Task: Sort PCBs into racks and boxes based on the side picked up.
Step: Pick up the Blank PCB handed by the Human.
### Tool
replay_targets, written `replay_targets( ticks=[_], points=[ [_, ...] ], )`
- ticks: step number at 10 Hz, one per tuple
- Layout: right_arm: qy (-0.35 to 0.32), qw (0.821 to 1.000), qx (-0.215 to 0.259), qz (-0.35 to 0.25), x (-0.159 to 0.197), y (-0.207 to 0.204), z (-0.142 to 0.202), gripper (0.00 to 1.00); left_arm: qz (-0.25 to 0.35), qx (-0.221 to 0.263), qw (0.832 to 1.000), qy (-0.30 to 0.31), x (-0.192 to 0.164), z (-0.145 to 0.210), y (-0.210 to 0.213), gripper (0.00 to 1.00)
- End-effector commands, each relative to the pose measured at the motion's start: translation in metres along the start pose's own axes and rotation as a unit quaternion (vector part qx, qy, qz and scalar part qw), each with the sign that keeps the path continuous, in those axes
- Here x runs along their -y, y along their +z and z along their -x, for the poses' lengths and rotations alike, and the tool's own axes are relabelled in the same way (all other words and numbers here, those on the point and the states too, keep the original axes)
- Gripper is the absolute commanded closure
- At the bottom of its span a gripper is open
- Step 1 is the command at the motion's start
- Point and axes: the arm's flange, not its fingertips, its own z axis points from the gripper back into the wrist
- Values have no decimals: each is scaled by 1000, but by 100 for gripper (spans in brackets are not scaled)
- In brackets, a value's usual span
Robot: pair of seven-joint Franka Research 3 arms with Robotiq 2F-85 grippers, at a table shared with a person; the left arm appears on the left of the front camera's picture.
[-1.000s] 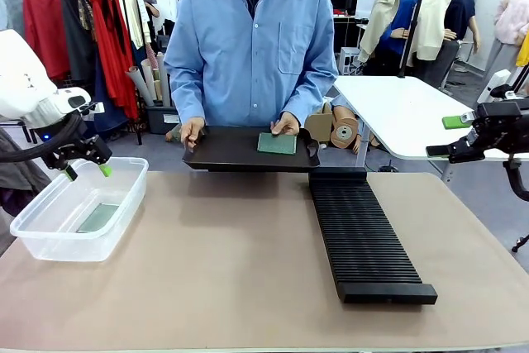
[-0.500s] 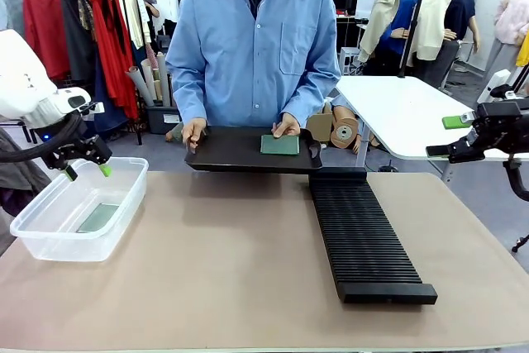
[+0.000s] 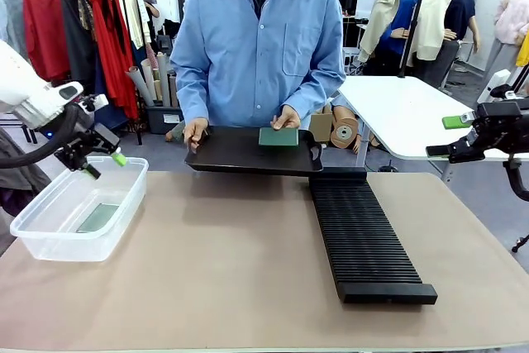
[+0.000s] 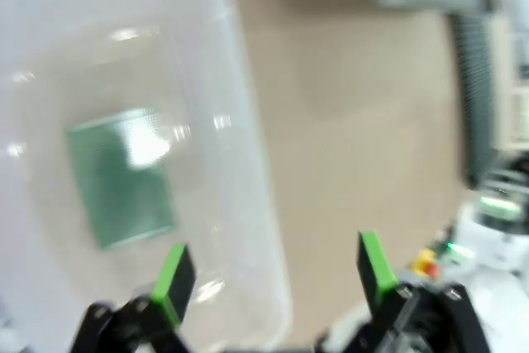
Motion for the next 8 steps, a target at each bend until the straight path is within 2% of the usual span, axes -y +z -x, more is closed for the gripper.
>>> replay_targets(
  ticks=[1,4,5,6,8],
  points=[
    [-2,1000,0,-3,-2,0,-1,0,88,7,996,7,-23,-8,15,0],
    [-2,1000,0,-3,-2,0,-1,0,211,70,975,-17,-27,1,42,0],
    [-2,1000,0,-3,-2,0,-1,0,233,86,969,-10,-31,2,43,0],
    [-2,1000,0,-3,-2,0,-1,0,281,97,955,-22,-31,5,45,0],
    [-2,1000,0,-3,-2,0,-1,0,306,123,944,-19,-26,10,48,0]
  ],
)
